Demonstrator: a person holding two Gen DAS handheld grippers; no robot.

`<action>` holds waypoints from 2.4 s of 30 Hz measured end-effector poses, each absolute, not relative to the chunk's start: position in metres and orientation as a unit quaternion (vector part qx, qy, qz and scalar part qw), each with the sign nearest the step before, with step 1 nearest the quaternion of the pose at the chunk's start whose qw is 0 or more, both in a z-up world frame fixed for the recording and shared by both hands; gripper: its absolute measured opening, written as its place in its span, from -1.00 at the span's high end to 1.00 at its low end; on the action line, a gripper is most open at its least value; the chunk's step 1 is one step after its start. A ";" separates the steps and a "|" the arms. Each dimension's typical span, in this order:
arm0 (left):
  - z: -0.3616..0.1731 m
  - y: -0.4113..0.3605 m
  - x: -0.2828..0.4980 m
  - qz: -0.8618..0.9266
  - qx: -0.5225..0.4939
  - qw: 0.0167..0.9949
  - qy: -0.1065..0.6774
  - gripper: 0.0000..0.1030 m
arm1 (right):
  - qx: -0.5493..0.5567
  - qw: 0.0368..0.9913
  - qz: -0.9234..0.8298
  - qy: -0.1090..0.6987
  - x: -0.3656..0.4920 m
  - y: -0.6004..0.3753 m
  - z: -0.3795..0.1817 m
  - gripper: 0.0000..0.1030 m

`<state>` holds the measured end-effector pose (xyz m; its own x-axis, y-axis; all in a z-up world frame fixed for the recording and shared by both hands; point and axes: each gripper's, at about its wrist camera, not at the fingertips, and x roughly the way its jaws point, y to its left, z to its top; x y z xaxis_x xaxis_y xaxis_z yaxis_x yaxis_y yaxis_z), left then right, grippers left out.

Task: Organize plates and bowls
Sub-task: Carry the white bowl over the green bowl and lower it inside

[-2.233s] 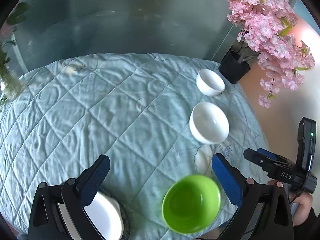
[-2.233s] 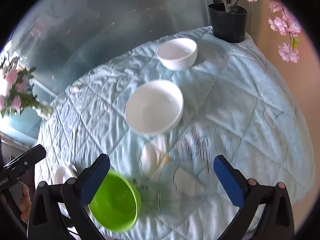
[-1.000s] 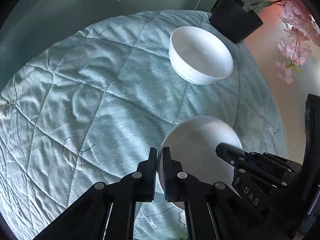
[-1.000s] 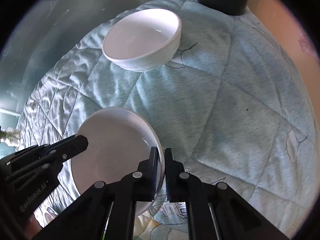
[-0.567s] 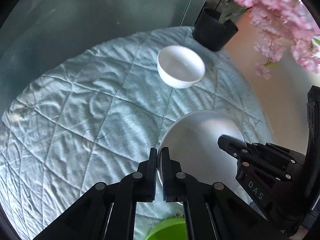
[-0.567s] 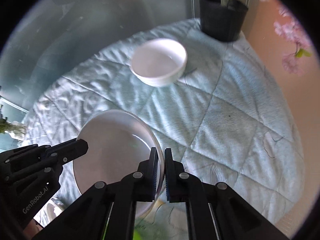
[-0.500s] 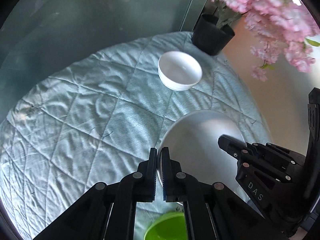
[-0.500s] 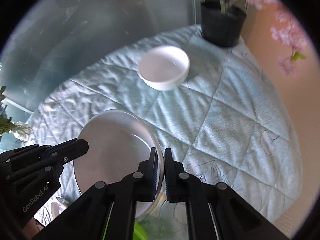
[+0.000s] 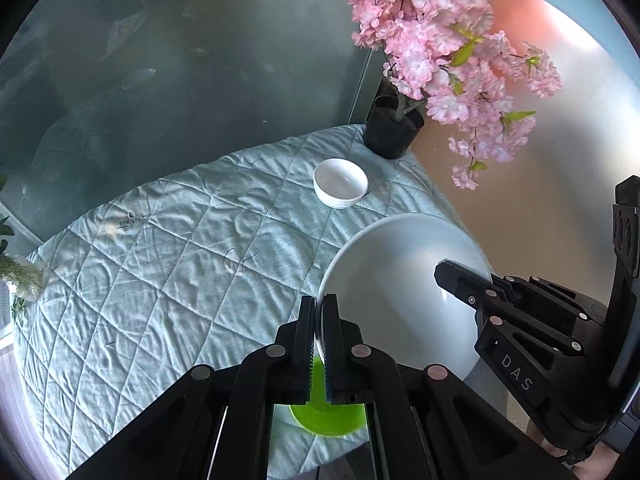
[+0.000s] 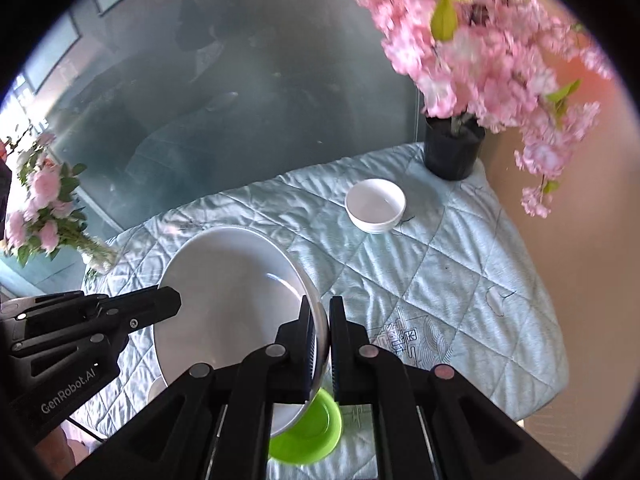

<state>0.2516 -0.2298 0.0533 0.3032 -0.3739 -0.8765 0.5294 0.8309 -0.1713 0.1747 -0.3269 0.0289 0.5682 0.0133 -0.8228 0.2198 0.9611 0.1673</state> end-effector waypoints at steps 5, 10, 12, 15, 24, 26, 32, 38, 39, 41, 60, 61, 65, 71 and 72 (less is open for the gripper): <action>0.069 -0.208 0.220 -0.272 0.065 0.807 0.520 0.99 | 0.127 0.877 -0.046 0.460 0.153 -0.313 0.040 0.88; 0.075 -0.181 0.188 -0.248 0.049 0.816 0.519 1.00 | 0.116 0.878 -0.018 0.463 0.132 -0.293 0.042 0.88; 0.067 -0.165 0.179 -0.237 0.033 0.815 0.528 1.00 | 0.107 0.876 -0.005 0.470 0.127 -0.283 0.038 0.88; 0.051 -0.145 0.166 -0.225 0.016 0.811 0.540 1.00 | 0.096 0.872 0.013 0.480 0.121 -0.269 0.031 0.88; -0.015 -0.109 0.144 -0.191 -0.027 0.789 0.583 1.00 | 0.081 0.846 0.045 0.525 0.116 -0.241 -0.019 0.87; -0.032 -0.110 0.145 -0.189 -0.029 0.780 0.595 1.00 | 0.083 0.838 0.047 0.537 0.115 -0.240 -0.033 0.87; -0.068 -0.126 0.148 -0.195 -0.020 0.764 0.615 1.00 | 0.084 0.824 0.034 0.559 0.114 -0.249 -0.061 0.87; -0.099 -0.149 0.161 -0.201 -0.015 0.746 0.634 1.00 | 0.089 0.811 0.016 0.578 0.117 -0.266 -0.086 0.87; -0.104 -0.153 0.164 -0.202 -0.014 0.744 0.637 1.00 | 0.088 0.810 0.012 0.580 0.119 -0.268 -0.091 0.86; -0.114 -0.159 0.169 -0.201 -0.012 0.742 0.640 1.00 | 0.088 0.807 0.002 0.583 0.122 -0.272 -0.099 0.86; -0.176 -0.182 0.205 -0.195 -0.012 0.722 0.664 0.97 | 0.076 0.794 -0.037 0.602 0.145 -0.281 -0.149 0.85; -0.176 -0.182 0.207 -0.195 -0.015 0.722 0.663 0.97 | 0.074 0.795 -0.039 0.601 0.145 -0.281 -0.149 0.85; -0.177 -0.177 0.211 -0.200 -0.028 0.719 0.665 0.97 | 0.067 0.794 -0.047 0.602 0.146 -0.278 -0.149 0.85; -0.168 -0.160 0.208 -0.197 -0.039 0.722 0.662 0.97 | 0.064 0.793 -0.057 0.603 0.147 -0.274 -0.152 0.86; -0.166 -0.157 0.207 -0.196 -0.039 0.725 0.660 0.97 | 0.064 0.793 -0.058 0.603 0.148 -0.274 -0.152 0.86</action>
